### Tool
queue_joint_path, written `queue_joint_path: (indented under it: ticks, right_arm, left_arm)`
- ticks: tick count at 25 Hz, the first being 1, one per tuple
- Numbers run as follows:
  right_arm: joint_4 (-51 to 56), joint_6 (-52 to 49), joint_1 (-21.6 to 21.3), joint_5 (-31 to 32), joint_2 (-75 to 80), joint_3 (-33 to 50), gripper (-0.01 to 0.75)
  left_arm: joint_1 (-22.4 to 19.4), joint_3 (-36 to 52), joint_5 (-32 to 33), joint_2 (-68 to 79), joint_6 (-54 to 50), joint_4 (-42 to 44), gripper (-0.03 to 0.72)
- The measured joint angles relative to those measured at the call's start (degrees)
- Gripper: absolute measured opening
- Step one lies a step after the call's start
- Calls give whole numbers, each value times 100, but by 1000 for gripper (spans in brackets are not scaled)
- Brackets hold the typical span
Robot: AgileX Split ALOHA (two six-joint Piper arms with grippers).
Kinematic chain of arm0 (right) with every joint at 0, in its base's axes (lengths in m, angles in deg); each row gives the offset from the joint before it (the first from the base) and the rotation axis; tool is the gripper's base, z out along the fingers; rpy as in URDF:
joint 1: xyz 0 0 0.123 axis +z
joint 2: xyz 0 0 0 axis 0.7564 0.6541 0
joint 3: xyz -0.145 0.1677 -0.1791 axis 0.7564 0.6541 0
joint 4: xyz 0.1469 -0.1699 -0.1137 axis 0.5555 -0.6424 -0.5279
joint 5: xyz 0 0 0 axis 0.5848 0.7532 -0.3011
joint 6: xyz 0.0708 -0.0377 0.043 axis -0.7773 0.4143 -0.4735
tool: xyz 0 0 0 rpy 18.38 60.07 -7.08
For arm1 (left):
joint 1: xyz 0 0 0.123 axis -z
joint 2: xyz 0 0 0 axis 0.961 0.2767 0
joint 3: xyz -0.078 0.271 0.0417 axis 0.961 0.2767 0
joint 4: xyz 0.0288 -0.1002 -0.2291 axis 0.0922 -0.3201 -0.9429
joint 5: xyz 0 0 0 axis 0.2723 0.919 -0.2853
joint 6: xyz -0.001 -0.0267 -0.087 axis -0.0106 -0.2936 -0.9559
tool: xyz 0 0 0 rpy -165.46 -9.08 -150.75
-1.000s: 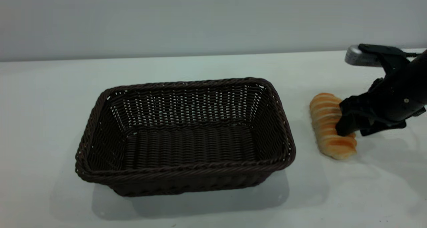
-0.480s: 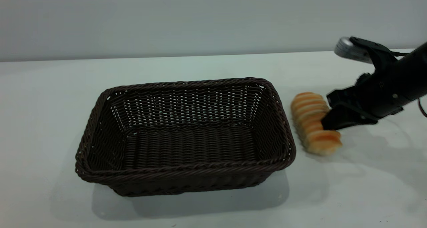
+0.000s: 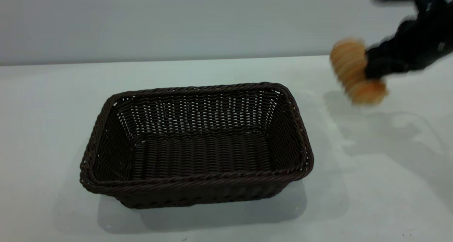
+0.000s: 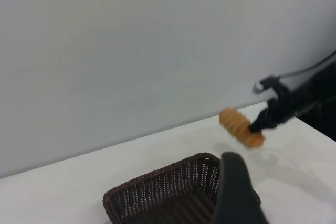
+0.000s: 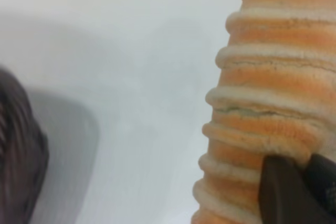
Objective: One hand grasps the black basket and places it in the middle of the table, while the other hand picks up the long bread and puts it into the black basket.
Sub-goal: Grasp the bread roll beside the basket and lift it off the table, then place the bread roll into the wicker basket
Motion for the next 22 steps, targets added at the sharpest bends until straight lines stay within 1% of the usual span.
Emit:
queue_joint_path:
  ticks: [1,3,5,7,9,11,15,18,22]
  right_arm:
    - [6,0,0,44,-197,0,31]
    - [88,-28,0,402,-529,0,31]
    - [240,-151,64,1059,-726,0,31]
    - [271,-387,294,1585,-821,0,31]
    - [234,-568,690,1866,-844,0,31]
    - [158,-666,1243,1903,-844,0,31]
    - [120,-700,2195,1620,-829,0,31]
    - [120,-711,2579,1471,-660,0,31]
    - [120,-717,2804,1368,-297,10,31]
  left_arm:
    - [0,0,0,0,13,3,525]
    - [0,0,0,0,23,10,525]
    - [0,0,0,0,37,10,525]
    - [0,0,0,0,50,10,525]
    - [0,0,0,0,58,14,525]
    - [0,0,0,0,58,14,525]
    - [0,0,0,0,58,14,525]
    - [0,0,0,0,58,14,525]
    - [0,0,0,0,50,14,525]
